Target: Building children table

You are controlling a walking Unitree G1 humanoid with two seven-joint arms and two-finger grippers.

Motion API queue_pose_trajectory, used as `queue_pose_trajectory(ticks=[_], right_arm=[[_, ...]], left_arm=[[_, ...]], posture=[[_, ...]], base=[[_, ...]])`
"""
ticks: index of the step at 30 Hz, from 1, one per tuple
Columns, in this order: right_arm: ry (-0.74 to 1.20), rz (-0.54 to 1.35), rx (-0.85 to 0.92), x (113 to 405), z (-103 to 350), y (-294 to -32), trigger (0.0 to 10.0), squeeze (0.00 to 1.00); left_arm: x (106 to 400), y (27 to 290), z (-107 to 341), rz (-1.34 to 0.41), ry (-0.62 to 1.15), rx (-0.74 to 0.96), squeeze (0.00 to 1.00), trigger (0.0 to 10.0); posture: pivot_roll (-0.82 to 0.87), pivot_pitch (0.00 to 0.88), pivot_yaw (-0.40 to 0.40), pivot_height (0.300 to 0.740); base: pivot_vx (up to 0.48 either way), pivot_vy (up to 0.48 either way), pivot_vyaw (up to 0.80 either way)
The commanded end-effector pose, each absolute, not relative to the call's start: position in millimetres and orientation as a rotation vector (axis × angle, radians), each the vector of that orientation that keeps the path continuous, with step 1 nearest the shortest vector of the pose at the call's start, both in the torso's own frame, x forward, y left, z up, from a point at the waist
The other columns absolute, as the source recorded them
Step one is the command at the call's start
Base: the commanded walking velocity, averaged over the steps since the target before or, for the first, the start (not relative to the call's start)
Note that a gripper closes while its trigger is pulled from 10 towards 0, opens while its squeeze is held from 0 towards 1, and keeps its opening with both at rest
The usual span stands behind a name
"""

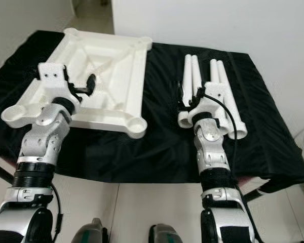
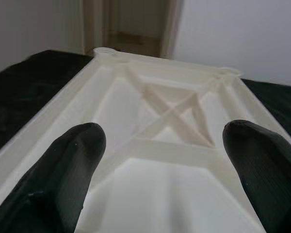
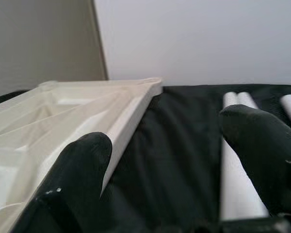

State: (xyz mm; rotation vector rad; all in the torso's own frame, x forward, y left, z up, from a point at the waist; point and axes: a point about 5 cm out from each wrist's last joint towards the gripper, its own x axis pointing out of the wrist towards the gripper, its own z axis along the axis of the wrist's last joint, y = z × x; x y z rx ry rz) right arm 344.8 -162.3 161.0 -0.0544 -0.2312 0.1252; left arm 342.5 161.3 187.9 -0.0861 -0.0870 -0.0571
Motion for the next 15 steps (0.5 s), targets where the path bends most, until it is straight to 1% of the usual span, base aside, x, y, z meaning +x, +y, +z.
queue_pose_trajectory(ticks=[1, 15], right_arm=[[-0.235, 0.117, -0.061, 345.7, 162.1, -166.4, 10.0, 0.00], [-0.234, 0.131, -0.062, 346.1, 161.1, -163.0, 10.0, 0.00]], left_arm=[[341.7, 155.2, 187.8, -0.075, -0.094, -0.080, 0.00, 10.0], [338.3, 155.6, 186.2, -0.070, -0.099, -0.014, 0.00, 10.0]], posture=[[-0.03, 0.000, -0.024, 0.740], [-0.03, 0.000, -0.025, 0.740]], base=[[0.000, 0.000, 0.00], [0.000, 0.000, 0.00]])
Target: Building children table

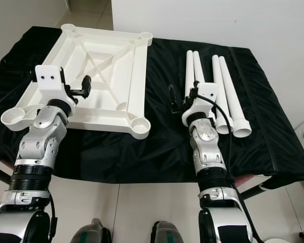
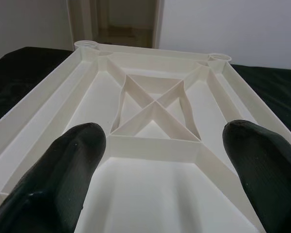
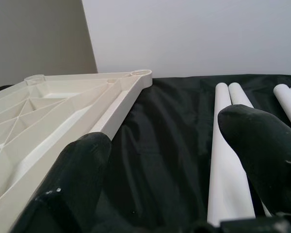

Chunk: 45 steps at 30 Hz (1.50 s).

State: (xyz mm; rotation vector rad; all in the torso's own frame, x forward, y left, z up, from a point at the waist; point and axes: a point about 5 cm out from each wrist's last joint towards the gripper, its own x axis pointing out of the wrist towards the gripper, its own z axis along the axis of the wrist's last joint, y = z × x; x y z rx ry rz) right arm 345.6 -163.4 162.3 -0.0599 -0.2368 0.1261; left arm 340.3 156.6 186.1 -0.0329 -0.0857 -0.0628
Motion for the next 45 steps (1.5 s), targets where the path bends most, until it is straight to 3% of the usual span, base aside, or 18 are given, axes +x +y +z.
queue_pose_trajectory(ticks=[1, 20, 34, 45], right_arm=[[-0.233, 0.131, -0.063, 346, 161, -163, 10.0, 0.00], [-0.148, 0.016, 0.033, 356, 171, -177, 10.0, 0.00], [-0.218, 0.038, -0.027, 353, 178, -173, 10.0, 0.00], [0.049, -0.158, 0.007, 372, 164, -176, 10.0, 0.00]], left_arm=[[338, 155, 186, -0.071, -0.100, -0.010, 0.00, 10.0], [337, 145, 196, -0.146, -0.115, -0.014, 0.00, 10.0], [336, 146, 197, -0.137, -0.112, -0.045, 0.00, 10.0], [333, 129, 196, -0.247, 0.009, -0.065, 0.00, 10.0]], posture=[[-0.03, 0.000, -0.025, 0.740], [-0.02, 0.000, -0.020, 0.740], [-0.02, 0.000, -0.019, 0.740], [-0.02, 0.002, -0.022, 0.740]], base=[[0.000, 0.000, 0.00], [0.000, 0.000, 0.00], [0.000, 0.000, 0.00], [0.000, 0.000, 0.00]])
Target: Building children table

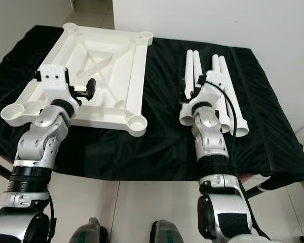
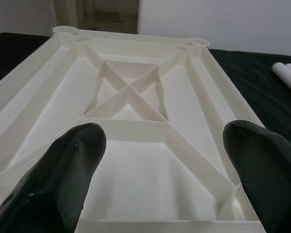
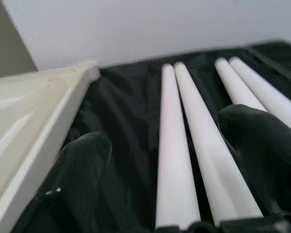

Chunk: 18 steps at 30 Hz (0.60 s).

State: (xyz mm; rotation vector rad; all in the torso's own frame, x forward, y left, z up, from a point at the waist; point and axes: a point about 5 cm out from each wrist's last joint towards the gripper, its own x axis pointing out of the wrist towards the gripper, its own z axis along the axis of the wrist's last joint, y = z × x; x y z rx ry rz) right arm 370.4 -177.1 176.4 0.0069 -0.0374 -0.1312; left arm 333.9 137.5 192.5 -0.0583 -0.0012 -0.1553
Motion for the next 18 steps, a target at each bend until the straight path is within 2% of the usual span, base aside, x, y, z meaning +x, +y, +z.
queue_pose_trajectory(ticks=[1, 11, 14, 18], right_arm=[[0.049, -0.158, 0.007, 372, 164, -176, 10.0, 0.00], [0.192, -0.030, 0.104, 381, 161, -152, 10.0, 0.00], [0.208, -0.025, 0.106, 382, 161, -150, 10.0, 0.00], [0.333, -0.049, 0.136, 389, 162, -147, 10.0, 0.00]], left_arm=[[333, 129, 196, -0.247, 0.009, -0.065, 0.00, 10.0], [318, 110, 202, -0.384, 0.067, -0.060, 0.00, 10.0], [315, 108, 203, -0.401, 0.062, -0.055, 0.00, 10.0], [299, 95, 208, -0.519, 0.080, -0.026, 0.00, 10.0]], posture=[[-0.02, 0.002, -0.022, 0.740], [-0.01, 0.042, -0.031, 0.740], [0.00, 0.056, -0.034, 0.740], [0.00, 0.076, -0.036, 0.740]], base=[[0.000, 0.000, 0.00], [0.000, 0.000, 0.00], [0.000, 0.000, 0.00], [0.000, 0.000, 0.00]])
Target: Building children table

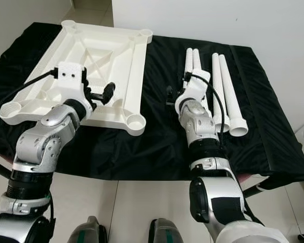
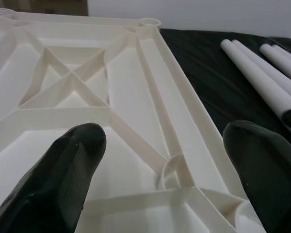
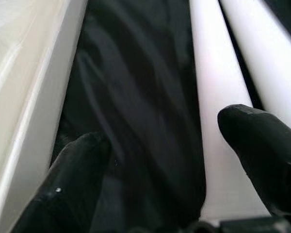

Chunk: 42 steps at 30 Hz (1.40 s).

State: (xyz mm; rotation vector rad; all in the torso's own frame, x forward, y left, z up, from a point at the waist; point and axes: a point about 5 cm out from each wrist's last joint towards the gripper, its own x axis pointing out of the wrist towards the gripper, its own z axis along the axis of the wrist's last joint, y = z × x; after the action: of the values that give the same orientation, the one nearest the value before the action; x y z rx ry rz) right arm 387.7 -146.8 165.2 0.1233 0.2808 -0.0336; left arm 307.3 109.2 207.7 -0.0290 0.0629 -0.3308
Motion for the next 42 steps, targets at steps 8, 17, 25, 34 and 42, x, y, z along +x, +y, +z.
queue_pose_trajectory(ticks=[8, 17, 25, 34, 42], right_arm=[[0.423, -0.080, 0.106, 392, 160, -152, 10.0, 0.00], [0.467, -0.103, 0.111, 392, 156, -154, 10.0, 0.00], [0.433, -0.136, 0.082, 395, 161, -156, 10.0, 0.00], [0.489, -0.216, 0.123, 393, 151, -166, 10.0, 0.00], [0.544, -0.198, 0.214, 391, 144, -166, 10.0, 0.00]], left_arm=[[287, 86, 210, -0.613, 0.093, 0.013, 0.00, 10.0], [284, 87, 210, -0.611, 0.109, 0.018, 0.00, 10.0], [285, 87, 210, -0.594, 0.116, 0.013, 0.00, 10.0], [287, 86, 210, -0.589, 0.116, 0.004, 0.00, 10.0], [288, 86, 211, -0.584, 0.114, -0.005, 0.00, 10.0]], posture=[[0.01, 0.084, -0.038, 0.740], [0.01, 0.070, -0.039, 0.740], [0.00, 0.063, -0.044, 0.740], [-0.01, 0.064, -0.045, 0.740], [-0.01, 0.069, -0.042, 0.740]], base=[[0.000, 0.000, 0.00], [0.000, 0.000, 0.00], [0.000, 0.000, 0.00], [0.000, 0.000, 0.00], [0.000, 0.000, 0.00]])
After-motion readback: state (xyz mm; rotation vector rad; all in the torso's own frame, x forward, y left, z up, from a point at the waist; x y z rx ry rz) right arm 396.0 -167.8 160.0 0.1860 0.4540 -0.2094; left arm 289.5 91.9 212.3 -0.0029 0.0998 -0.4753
